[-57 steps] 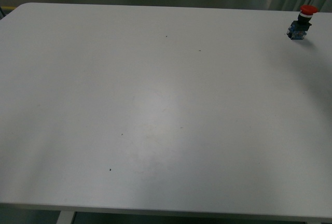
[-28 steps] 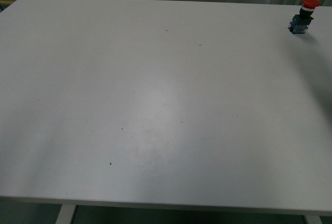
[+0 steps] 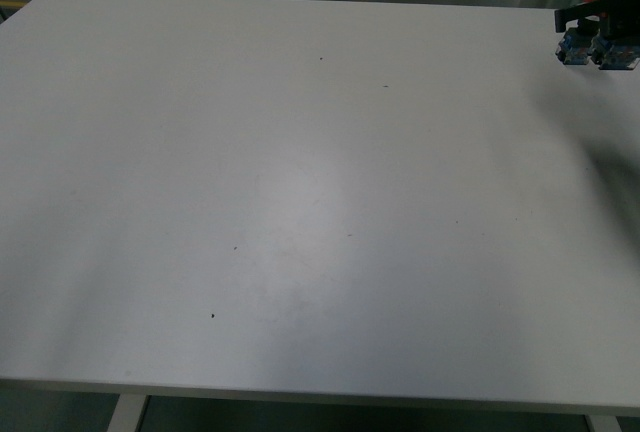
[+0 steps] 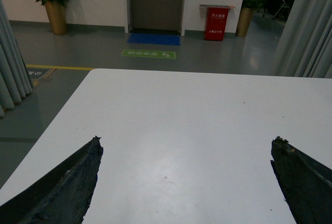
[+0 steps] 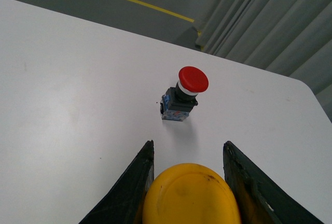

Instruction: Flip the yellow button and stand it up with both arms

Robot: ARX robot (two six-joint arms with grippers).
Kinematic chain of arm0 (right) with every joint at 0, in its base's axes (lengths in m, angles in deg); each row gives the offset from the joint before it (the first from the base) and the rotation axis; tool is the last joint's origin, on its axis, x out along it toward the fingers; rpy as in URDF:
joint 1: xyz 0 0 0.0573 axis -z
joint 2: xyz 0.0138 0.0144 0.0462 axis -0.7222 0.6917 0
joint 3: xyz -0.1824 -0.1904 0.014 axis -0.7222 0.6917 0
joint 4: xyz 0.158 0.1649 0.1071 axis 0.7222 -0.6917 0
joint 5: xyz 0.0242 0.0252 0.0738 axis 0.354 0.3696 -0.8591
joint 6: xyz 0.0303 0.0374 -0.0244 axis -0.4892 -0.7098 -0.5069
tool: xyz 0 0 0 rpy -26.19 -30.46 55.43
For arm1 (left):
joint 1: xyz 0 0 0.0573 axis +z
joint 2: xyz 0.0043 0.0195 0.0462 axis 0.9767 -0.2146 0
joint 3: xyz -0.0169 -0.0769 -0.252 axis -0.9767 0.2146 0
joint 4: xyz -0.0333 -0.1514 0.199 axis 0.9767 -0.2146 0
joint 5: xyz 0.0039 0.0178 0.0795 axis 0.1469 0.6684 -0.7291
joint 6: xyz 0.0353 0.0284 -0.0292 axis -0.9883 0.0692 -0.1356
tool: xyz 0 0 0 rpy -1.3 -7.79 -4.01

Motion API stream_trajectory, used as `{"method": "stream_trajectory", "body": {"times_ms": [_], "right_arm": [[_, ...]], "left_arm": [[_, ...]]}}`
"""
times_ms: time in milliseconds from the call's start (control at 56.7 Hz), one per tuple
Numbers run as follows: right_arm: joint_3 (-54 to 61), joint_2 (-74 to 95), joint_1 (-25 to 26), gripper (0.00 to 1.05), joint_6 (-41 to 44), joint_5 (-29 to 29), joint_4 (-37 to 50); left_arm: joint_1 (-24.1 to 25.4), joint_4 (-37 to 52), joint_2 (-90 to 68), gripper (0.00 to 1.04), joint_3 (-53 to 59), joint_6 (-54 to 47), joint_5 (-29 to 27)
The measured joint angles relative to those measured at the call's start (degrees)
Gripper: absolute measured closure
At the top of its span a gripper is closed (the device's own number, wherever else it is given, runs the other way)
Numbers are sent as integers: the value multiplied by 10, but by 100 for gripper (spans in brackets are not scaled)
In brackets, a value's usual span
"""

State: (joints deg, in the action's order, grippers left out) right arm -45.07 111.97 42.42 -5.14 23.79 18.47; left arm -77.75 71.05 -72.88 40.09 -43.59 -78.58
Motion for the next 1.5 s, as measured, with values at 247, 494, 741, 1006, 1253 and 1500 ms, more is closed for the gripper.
{"method": "stream_trajectory", "body": {"times_ms": [247, 494, 741, 1006, 1253, 1500], "right_arm": [[-69, 71, 19, 71, 10, 10, -5], [-93, 103, 48, 71, 21, 2, -13], [-77, 108, 64, 71, 23, -11, -9], [-67, 118, 62, 71, 14, -19, -7], [-73, 136, 57, 71, 10, -18, -7], [-78, 140, 58, 71, 2, -19, -7]], "left_arm": [[0, 0, 0, 7, 0, 0, 0], [0, 0, 0, 7, 0, 0, 0], [0, 0, 0, 7, 0, 0, 0], [0, 0, 0, 7, 0, 0, 0], [0, 0, 0, 7, 0, 0, 0], [0, 0, 0, 7, 0, 0, 0]]}}
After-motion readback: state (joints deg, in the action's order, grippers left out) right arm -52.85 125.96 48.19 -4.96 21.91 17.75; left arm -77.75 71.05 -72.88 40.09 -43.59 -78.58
